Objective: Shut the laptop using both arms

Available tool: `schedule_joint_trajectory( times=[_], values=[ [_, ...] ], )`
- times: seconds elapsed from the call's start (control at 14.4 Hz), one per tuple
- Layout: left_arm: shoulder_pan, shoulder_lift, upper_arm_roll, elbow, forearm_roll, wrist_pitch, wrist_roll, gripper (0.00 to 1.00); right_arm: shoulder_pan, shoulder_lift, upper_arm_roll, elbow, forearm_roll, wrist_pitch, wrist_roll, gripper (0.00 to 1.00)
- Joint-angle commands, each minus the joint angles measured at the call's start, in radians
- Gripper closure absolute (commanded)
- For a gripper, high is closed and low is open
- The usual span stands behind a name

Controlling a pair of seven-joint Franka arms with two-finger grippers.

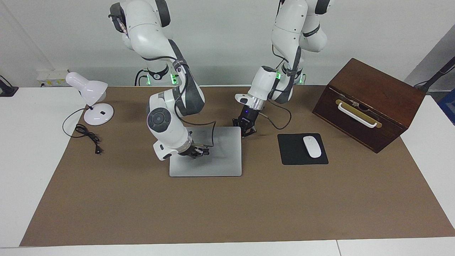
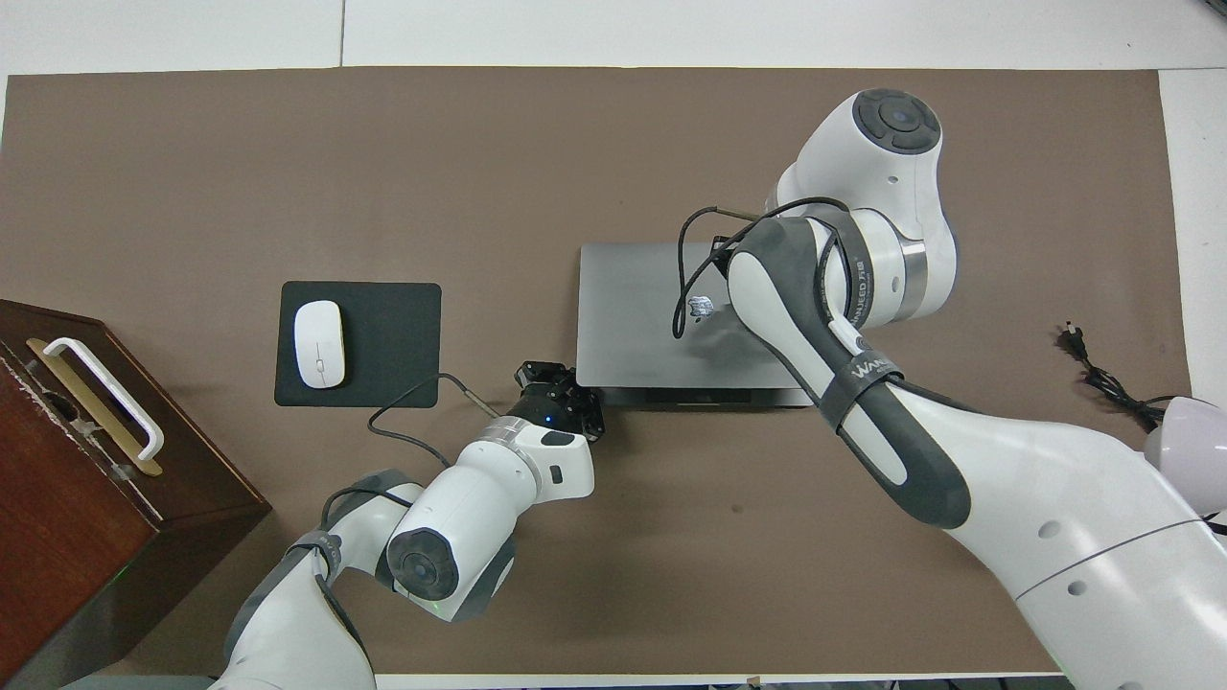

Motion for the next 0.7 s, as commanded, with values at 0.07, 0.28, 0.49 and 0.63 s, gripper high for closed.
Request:
schedule_joint_trajectory(
  times=[0.07, 0.28, 0.49, 0.63],
  values=[
    [-0.011, 0.084, 0.016, -0.043, -0.018, -0.012, 0.028, 1.00, 0.008, -0.005, 0.005, -0.048, 0.025, 0.063, 0.019, 1.00],
    [-0.013, 0.086, 0.018, -0.043, -0.018, -0.012, 0.028, 1.00, 0.010, -0.005, 0.005, -0.054, 0.025, 0.066, 0.020, 1.00],
    [-0.011, 0.084, 0.018, -0.043, -0.018, -0.012, 0.028, 1.00, 0.013, -0.005, 0.005, -0.052, 0.025, 0.064, 0.023, 1.00],
    [-0.011, 0.086, 0.018, -0.044, -0.018, -0.012, 0.028, 1.00, 0.013, -0.007, 0.005, -0.040, 0.025, 0.063, 0.032, 1.00]
  ],
)
